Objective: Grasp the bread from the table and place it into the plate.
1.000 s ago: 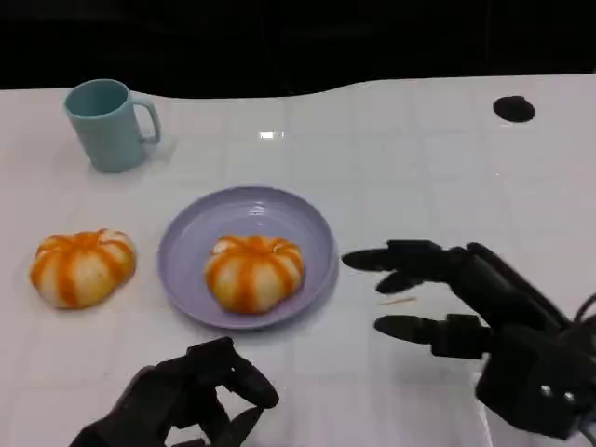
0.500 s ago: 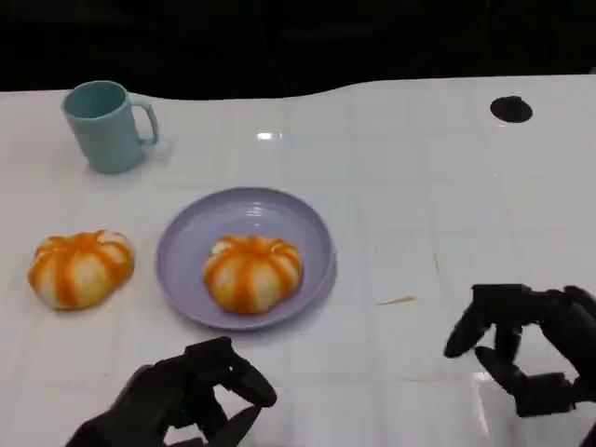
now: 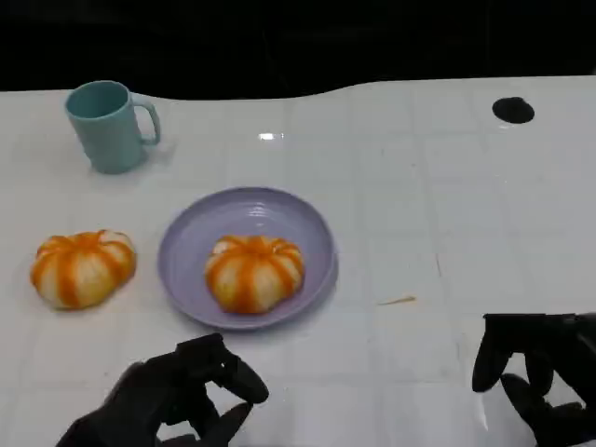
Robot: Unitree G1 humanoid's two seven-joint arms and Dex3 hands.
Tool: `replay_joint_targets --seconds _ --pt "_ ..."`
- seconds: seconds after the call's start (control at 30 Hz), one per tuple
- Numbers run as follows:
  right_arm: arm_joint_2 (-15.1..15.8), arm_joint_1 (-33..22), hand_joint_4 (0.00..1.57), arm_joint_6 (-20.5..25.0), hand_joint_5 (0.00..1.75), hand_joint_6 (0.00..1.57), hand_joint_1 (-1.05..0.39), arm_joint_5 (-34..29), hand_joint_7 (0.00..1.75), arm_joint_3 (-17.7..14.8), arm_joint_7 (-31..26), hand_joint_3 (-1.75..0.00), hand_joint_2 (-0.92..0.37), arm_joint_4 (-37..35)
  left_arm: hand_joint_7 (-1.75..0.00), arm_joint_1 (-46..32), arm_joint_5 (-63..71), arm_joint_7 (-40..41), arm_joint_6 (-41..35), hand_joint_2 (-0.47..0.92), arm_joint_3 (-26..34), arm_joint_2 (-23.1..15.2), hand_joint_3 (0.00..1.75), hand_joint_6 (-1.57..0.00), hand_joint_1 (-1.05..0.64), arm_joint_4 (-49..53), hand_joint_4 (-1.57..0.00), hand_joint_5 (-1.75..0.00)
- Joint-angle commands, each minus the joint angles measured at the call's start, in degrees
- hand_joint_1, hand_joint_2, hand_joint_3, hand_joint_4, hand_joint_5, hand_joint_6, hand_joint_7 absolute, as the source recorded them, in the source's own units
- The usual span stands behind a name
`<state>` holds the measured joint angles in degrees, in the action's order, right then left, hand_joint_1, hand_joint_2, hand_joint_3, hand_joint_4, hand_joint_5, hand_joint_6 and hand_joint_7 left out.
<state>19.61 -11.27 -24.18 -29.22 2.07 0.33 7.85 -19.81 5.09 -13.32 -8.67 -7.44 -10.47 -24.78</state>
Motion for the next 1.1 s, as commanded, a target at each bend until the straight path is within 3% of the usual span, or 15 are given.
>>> replay_joint_targets --seconds 0.03,0.47,1.1 --pt "-0.4 0.7 0.99 -1.2 1.75 0.91 0.02 -2.2 1.37 0.4 -4.0 -1.47 -0.14 -1.9 -1.22 0.3 -0.7 -0.3 1.6 0.82 0.7 -0.9 0.62 -0.65 -0.24 1.2 -0.64 -1.75" --pt "-0.3 1.4 1.01 -0.7 1.75 0.93 0.03 -3.7 1.34 1.6 -6.7 -1.46 -0.11 -2.8 -1.22 0.3 -1.2 -0.3 3.2 0.81 1.3 -1.5 0.62 -0.65 -0.22 2.4 -0.63 -1.74" --pt "-0.2 1.4 1.00 -0.4 1.75 0.95 0.04 -2.8 1.32 2.2 -6.0 -1.43 -0.13 -3.1 -1.23 0.4 -1.9 -0.3 2.7 0.81 1.4 -1.5 0.62 -0.66 -0.22 2.6 -0.62 -1.75"
